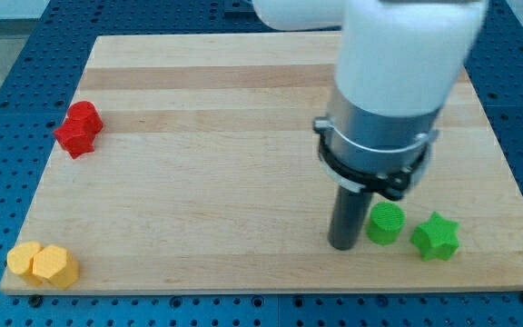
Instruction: Move green circle closer to green star
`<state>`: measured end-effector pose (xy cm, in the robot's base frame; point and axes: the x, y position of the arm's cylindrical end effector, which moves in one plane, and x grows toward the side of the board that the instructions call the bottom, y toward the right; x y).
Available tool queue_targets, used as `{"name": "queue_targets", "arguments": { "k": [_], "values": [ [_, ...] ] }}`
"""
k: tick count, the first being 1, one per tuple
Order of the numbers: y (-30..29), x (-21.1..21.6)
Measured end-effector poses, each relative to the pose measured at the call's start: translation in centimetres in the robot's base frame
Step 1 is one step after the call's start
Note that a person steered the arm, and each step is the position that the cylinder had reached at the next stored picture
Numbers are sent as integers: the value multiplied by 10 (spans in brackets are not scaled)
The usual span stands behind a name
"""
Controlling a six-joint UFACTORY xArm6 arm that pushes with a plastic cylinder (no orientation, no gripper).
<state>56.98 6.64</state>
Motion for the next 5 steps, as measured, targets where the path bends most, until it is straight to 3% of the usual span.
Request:
{"name": "queue_targets", "arguments": {
  "k": [2, 5],
  "values": [
    [24, -46],
    [76, -34]
  ]
}}
